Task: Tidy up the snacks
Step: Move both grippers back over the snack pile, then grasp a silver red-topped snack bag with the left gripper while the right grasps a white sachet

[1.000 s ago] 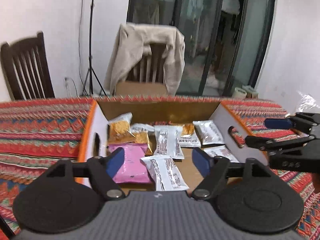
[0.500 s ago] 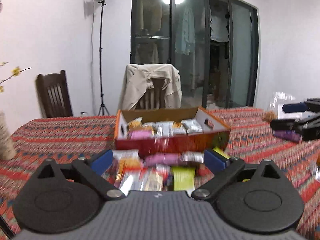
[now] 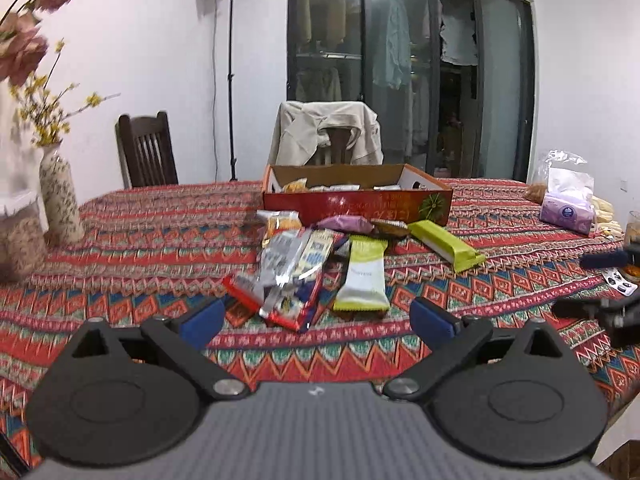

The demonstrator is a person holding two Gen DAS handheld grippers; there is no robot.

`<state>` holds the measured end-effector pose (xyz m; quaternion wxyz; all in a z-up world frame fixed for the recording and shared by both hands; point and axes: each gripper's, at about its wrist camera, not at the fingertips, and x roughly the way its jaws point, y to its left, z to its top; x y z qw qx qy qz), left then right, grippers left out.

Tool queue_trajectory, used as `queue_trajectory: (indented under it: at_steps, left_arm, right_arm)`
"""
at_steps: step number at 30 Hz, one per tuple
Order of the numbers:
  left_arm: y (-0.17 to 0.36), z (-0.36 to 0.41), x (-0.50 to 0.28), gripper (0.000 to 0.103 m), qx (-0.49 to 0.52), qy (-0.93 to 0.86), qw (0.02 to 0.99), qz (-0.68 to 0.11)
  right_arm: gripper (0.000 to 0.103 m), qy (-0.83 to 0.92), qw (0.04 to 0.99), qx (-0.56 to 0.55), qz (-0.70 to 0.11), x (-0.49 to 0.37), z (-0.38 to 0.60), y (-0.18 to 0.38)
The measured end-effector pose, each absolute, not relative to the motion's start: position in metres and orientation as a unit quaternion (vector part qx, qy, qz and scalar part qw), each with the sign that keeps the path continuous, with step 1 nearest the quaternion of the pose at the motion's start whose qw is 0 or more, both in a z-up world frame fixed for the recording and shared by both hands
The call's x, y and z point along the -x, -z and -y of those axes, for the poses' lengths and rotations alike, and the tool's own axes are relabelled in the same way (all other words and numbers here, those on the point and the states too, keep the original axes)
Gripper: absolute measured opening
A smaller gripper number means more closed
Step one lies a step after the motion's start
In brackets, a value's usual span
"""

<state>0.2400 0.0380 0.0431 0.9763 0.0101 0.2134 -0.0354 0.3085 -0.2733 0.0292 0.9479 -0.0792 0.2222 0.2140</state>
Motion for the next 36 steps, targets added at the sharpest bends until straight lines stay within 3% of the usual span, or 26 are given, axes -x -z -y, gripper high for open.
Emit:
queue_trajectory:
  at_steps: [7,17,36]
  left_arm:
    - [-0.033,-0.047,-0.234,0.101,0.001,0.021,0.972,-0.236]
    - [-0.024,-0.047,-0.261,0.101,0.000,0.018,0.968,-0.249]
    - [-0.002,-0.061,-0.423,0.101,-0.017,0.081,0.956,-0.282]
  right_arm:
    - [0.087,-0.215,0.939,0.057,-0.264,-0.286,0.277,0.002]
    - [0.087,-0.219,0.937,0.054,-0.268,-0.300,0.272,0.004]
    - [0.087,-0.238,0.932,-0.030,-0.270,-0.422,0.249,-0.005]
